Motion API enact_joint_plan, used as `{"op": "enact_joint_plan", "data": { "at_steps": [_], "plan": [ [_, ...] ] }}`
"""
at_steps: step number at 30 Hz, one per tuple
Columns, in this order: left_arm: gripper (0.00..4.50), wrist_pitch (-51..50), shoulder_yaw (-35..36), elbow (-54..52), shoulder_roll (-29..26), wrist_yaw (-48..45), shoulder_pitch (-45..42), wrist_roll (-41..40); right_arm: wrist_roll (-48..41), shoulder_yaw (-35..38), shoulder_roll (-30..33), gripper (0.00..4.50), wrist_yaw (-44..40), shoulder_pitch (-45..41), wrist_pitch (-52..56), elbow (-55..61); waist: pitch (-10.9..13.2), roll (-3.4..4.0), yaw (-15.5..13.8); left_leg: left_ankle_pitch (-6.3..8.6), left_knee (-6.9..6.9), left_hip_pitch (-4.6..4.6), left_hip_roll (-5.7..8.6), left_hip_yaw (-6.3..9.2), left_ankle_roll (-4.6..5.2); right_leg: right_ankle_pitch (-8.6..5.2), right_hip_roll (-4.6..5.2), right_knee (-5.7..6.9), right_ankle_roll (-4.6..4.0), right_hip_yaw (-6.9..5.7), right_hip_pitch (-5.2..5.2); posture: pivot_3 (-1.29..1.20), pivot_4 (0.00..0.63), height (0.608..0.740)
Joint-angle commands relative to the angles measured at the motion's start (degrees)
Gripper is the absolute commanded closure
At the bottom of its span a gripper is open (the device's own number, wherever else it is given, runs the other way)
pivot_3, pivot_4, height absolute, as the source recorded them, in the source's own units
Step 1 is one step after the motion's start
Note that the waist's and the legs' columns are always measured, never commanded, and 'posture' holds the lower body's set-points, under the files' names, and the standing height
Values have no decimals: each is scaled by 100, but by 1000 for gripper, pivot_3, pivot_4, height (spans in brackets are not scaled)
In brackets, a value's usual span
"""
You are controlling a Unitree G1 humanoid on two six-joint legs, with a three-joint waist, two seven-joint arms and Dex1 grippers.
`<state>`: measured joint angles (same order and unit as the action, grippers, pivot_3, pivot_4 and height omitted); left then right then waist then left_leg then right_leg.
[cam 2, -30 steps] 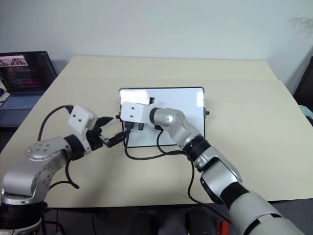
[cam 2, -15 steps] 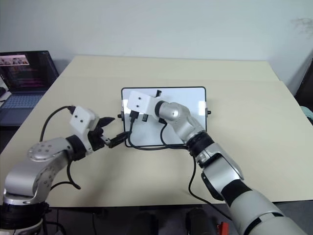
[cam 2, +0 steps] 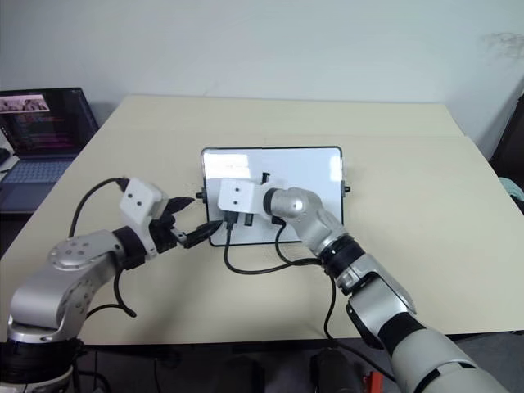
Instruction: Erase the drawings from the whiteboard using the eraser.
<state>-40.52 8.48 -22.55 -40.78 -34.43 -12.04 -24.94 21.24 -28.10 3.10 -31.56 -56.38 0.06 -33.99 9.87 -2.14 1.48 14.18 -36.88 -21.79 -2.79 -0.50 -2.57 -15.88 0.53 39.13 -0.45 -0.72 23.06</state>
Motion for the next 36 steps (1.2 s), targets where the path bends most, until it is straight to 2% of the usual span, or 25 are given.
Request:
{"op": "enact_joint_plan", "data": {
  "at_steps": [1,7,15,22,28,36],
  "plan": [
    [0,145,49,-139,-13,-17,-101,34,-89,337,-25,3510,314,-94,111,32,1,0,0,0,0,-2,0,0,0,0,0,0,0,0,1,0,150,740],
    [0,140,53,-180,-7,-10,-61,21,-365,652,-315,3515,546,-159,205,420,7,2,10,2,6,-31,-2,-3,-2,13,0,-11,-22,1,23,0,150,740],
    [0,137,32,-225,28,15,-20,17,-123,553,-168,3515,839,-253,70,-113,7,2,15,9,8,-92,-3,-3,-11,7,1,-17,-17,0,72,0,150,740],
    [0,121,50,-240,35,15,-2,13,0,112,-38,3515,178,121,325,-216,7,1,13,9,5,-66,1,-1,-10,8,4,-11,-17,-3,51,0,150,740],
    [0,129,60,-243,37,19,1,15,49,-14,11,3515,0,178,390,-121,7,1,15,8,6,-17,0,-2,-8,-2,2,-10,-1,-1,12,0,150,740],
    [0,114,79,-262,29,22,25,6,-215,357,-170,3515,405,-28,133,312,8,2,14,6,4,-19,-2,-3,-7,0,0,-7,-2,0,15,0,150,740]
  ]
}}
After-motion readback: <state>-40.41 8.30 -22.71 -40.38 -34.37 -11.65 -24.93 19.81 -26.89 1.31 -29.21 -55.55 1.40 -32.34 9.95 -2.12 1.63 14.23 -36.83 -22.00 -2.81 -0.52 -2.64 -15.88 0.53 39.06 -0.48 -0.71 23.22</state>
